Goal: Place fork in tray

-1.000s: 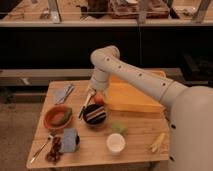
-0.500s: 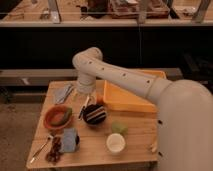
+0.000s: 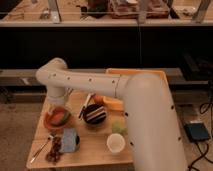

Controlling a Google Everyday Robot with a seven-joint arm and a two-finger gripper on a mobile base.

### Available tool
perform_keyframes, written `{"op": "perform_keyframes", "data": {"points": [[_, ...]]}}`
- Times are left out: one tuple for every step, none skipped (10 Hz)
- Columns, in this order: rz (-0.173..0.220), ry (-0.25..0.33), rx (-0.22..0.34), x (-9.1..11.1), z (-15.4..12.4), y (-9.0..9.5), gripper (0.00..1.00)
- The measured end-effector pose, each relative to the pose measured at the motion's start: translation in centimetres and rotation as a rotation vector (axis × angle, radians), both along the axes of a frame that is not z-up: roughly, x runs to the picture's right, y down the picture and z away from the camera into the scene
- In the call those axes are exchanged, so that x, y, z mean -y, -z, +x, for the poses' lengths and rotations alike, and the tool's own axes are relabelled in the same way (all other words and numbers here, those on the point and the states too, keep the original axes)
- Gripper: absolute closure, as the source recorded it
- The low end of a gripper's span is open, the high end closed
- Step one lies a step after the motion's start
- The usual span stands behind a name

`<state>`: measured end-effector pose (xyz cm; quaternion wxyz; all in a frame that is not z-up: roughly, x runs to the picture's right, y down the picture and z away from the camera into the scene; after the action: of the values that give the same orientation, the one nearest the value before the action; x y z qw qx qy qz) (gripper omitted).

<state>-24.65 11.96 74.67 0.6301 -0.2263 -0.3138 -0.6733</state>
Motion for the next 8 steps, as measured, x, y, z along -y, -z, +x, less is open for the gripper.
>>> {"op": "perform_keyframes", "data": {"points": [[0.011,0.001,-0.001,-1.9,-1.9,0.5,0.34],[0.019,-0.003,-0.006,-3.1,-2.9,0.9,0.34],[0.022,-0.003,-0.007,-3.4,-3.2,0.9,0.34],[0.022,-0.004,-0.007,-3.4,-3.3,1.0,0.34],[0.022,-0.005,-0.008,-3.4,-3.2,0.9,0.34],[0.021,-0.006,-0.009,-3.5,-3.1,0.9,0.34],[0.021,-0.005,-0.008,-3.5,-3.1,0.9,0.34],[0.028,0.001,-0.007,-3.5,-3.2,1.1,0.34]]}}
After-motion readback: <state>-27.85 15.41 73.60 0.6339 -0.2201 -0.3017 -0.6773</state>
